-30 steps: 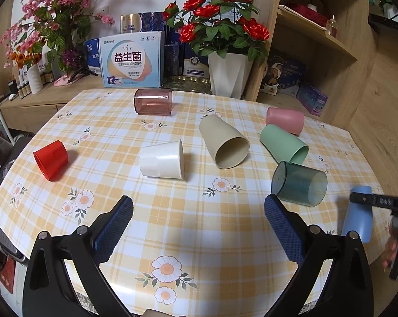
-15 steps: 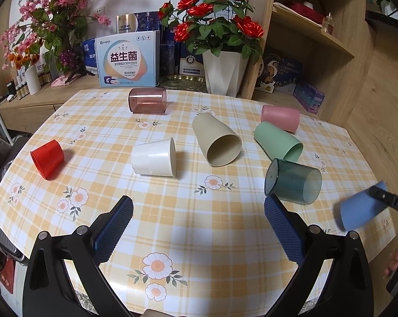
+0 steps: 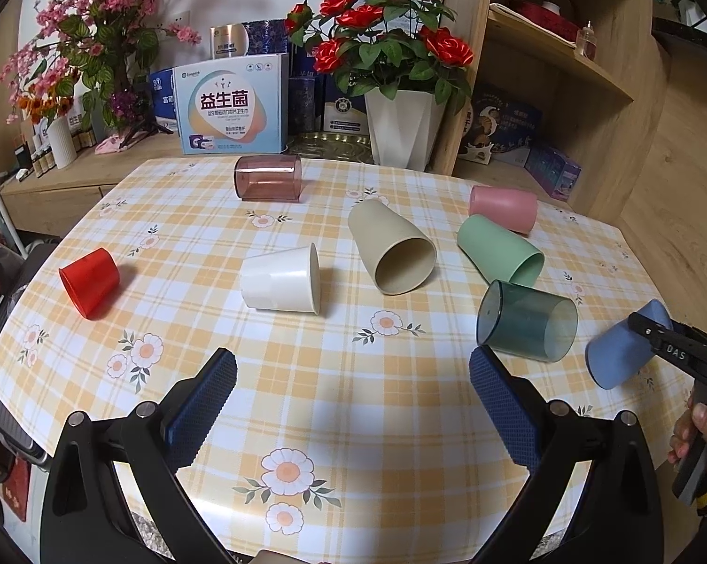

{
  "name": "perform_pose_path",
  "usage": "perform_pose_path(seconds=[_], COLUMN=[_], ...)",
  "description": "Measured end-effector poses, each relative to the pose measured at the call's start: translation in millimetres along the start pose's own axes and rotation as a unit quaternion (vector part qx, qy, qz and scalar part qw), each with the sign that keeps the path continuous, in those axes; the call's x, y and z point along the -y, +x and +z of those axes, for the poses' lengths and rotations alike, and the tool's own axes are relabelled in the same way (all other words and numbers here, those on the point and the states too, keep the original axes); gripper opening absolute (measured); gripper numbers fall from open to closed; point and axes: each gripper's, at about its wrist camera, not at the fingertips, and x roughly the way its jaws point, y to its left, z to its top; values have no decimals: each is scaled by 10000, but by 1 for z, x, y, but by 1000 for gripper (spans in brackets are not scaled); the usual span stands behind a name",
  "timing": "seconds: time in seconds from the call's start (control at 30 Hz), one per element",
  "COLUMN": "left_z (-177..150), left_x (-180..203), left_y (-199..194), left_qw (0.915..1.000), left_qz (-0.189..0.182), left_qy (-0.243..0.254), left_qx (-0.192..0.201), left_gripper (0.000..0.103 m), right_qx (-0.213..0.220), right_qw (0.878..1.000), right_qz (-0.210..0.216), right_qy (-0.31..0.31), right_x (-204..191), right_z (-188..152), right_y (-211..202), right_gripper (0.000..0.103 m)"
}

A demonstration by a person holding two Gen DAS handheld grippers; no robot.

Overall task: Flip cup upside down
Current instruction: 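Rotate the blue cup rim-down with the right gripper and lower it onto the table, then open the right gripper and lift it away from the blue cup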

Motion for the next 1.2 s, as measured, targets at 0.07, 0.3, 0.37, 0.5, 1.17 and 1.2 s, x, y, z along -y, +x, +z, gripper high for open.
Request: perform_pose_path(seconds=[0.07, 0.3, 0.37, 0.5, 1.17, 1.2], left_z=[0, 0, 0, 1, 33, 36], left_x=[-2, -4, -6, -6, -1, -1], left_y=[1, 3, 2, 1, -66, -75], left_qw=[10000, 10000, 9999, 10000, 9970, 9962], left_qz=[11, 14, -20, 22, -127, -153], left_qy=[-20, -49, -95, -62, 411, 471], left_qx=[-16, -32, -25, -2, 648, 714], left_gripper=[97, 97, 97, 97, 97, 97], right_qx=[5, -30, -44, -87, 423, 552], right_qw=[10000, 9998, 9999, 9998, 9990, 9983], right_qz=[-39, -96, -95, -122, 108, 158], right_qy=[-50, -156, -132, -122, 113, 122], right_x=[-4, -12, -11, -12, -16, -19], right_z=[0, 2, 3, 5, 17, 16], right_y=[3, 8, 8, 9, -81, -96], right_gripper=[55, 55, 55, 55, 89, 89])
